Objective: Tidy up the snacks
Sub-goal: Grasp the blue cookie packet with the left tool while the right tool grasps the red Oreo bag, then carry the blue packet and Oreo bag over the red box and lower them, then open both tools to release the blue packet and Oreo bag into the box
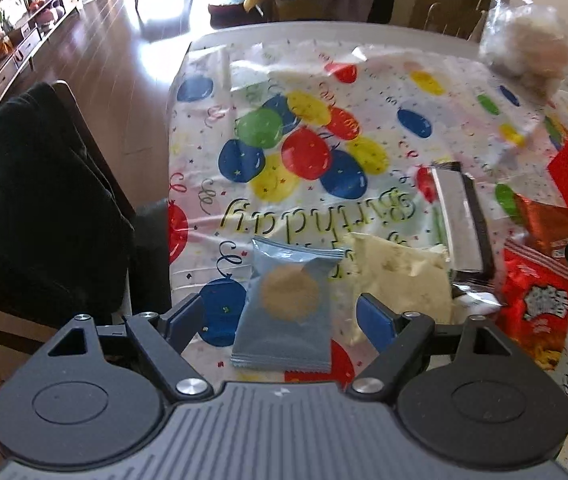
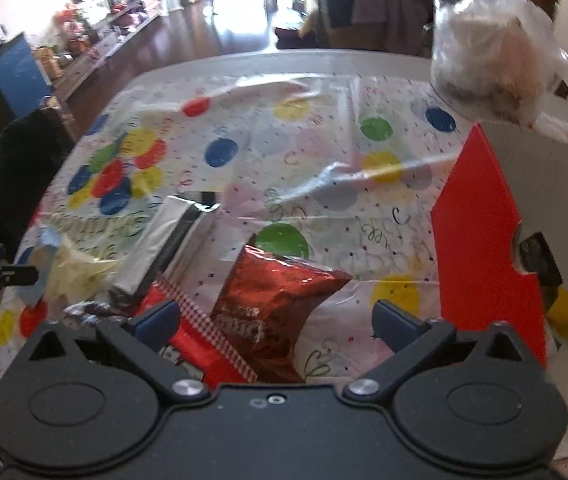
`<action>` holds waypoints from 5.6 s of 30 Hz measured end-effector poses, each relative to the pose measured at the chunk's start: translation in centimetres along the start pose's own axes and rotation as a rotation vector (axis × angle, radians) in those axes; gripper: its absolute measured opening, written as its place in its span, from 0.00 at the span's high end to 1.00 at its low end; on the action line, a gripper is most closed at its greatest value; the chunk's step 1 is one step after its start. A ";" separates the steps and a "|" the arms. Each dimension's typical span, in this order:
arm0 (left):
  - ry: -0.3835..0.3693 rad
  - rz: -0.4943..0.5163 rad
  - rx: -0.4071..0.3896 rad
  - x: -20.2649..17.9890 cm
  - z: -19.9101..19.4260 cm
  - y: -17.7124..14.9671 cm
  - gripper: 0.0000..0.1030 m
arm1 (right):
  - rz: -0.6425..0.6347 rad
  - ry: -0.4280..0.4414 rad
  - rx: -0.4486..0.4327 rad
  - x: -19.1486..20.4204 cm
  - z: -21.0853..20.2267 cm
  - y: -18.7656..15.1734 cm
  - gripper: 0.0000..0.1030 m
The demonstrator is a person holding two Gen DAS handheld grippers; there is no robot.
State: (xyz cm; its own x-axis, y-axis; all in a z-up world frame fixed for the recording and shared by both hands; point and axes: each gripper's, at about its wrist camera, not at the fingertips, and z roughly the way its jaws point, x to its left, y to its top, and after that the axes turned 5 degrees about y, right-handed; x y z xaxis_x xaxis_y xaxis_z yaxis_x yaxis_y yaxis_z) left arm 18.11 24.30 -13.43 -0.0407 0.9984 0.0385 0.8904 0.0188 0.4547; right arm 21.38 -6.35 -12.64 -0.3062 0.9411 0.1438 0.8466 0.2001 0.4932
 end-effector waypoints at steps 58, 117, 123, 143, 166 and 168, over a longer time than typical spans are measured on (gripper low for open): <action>0.040 -0.076 -0.092 -4.3 -5.8 -0.3 0.55 | -0.025 0.038 -0.082 -2.7 -5.9 0.4 0.61; -0.088 0.092 -0.024 -44.9 -7.1 8.7 0.55 | -0.115 0.061 -0.012 -30.7 -11.8 0.0 0.59; -0.078 0.089 0.028 -46.3 -4.5 9.4 0.55 | -0.172 0.080 0.054 -30.3 -9.4 0.3 0.59; -0.027 0.074 0.205 -46.8 0.1 11.0 0.54 | -0.176 0.108 0.136 -29.9 -6.8 0.6 0.57; -0.097 0.034 0.034 -44.8 -5.4 9.4 0.39 | -0.121 0.136 -0.006 -30.3 -12.6 0.1 0.25; -0.102 0.027 0.012 -44.5 -6.1 9.3 0.39 | -0.118 0.141 -0.023 -30.3 -13.2 0.0 0.24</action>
State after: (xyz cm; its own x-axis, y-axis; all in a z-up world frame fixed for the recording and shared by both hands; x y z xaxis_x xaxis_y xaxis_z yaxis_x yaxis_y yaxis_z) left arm 25.41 -20.25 -5.50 0.0288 0.9988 -0.0405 0.8958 -0.0079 0.4444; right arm 24.91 -38.41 -5.66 -0.4620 0.8635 0.2021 0.7918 0.2989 0.5327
